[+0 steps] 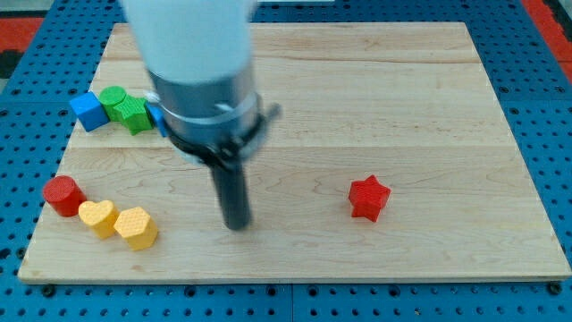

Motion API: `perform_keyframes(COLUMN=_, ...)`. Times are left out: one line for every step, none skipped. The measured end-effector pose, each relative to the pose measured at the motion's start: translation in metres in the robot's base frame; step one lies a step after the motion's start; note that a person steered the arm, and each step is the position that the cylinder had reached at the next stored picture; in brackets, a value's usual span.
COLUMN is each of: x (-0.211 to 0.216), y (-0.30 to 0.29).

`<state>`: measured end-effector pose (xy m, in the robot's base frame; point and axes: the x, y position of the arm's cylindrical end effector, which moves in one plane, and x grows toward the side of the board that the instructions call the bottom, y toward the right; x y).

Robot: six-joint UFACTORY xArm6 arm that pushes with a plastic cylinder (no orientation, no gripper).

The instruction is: Slide the red star towards center left

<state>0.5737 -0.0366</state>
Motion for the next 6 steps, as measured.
perform_keyframes(x=0.019, y=0.097)
perform_keyframes(x=-0.017, y=0.168)
perform_keyframes(x=-0.043, y=0.135)
perform_keyframes(x=-0.065, y=0.048)
perform_keyframes(x=-0.098, y=-0.013)
perform_keyframes(x=-0.125, y=-0.01)
